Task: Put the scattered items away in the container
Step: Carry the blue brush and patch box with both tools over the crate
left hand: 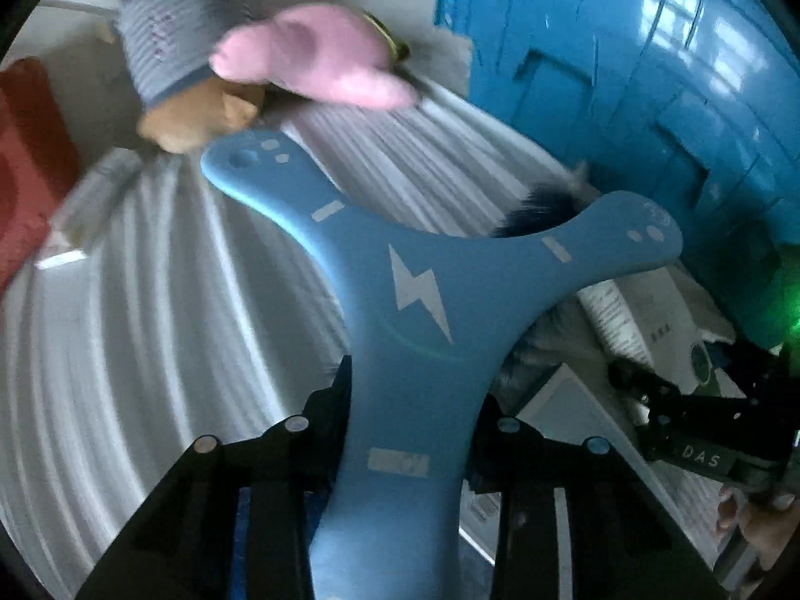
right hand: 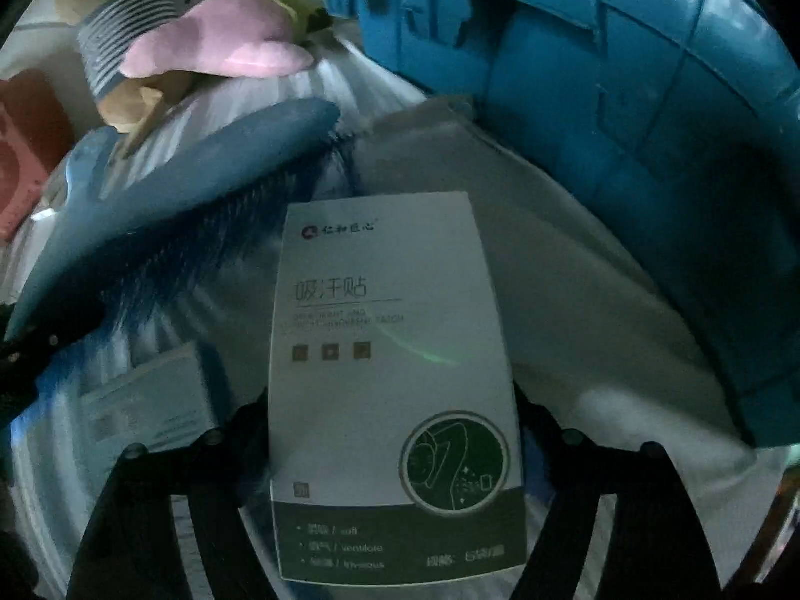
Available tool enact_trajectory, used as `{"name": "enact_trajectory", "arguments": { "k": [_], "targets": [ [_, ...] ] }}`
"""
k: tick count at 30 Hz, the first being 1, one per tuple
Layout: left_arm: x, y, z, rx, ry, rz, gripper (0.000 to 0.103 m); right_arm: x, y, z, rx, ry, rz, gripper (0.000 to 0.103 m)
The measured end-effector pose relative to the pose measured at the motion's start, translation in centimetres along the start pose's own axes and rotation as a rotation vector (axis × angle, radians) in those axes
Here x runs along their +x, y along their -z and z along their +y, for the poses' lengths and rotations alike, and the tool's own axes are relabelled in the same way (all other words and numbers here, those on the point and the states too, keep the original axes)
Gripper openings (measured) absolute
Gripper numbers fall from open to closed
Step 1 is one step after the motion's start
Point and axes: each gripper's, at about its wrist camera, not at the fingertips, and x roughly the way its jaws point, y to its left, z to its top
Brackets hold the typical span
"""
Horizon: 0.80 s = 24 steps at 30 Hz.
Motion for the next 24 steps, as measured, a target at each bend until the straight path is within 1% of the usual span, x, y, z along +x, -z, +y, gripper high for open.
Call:
{"name": "enact_trajectory", "arguments": {
  "k": [5, 10, 13, 17, 20, 24],
  "targets": [
    [-4.4, 1.0, 1.0, -0.037, -0.022, -0.083, 0.033, -3.8, 0.4, 0.6, -0.010, -0.035, -0.058, 0.078],
    [-8.4, 1.9, 1.6, -0.074, -0.047, -0.143, 0.033, -7.9, 0.9, 1.7, -0.054, -0.084, -0.115, 0.078],
    [-11.0, 1.9, 1.4, -0.090, -0.070, -0.181, 0.033, -10.9, 0.9, 2.6, -0.105, -0.104, -0.161, 0.078],
    [-14.7, 1.6, 0.9, -0.110, -0.109, -0.231, 0.033, -14.7, -0.2, 3.4, -0.162, -0.132, -0.230, 0.078],
    [-17.3, 1.3, 0.0, -0.130, -0.140, -0.272, 0.033, -18.0, -1.1, 3.4, -0.209, -0.153, -0.290, 0.077],
    [-19.9, 0.8, -1.6, -0.162, -0.167, -0.323, 0.033, -21.4, -2.5, 2.7, -0.275, -0.183, -0.340, 0.077]
  ]
}}
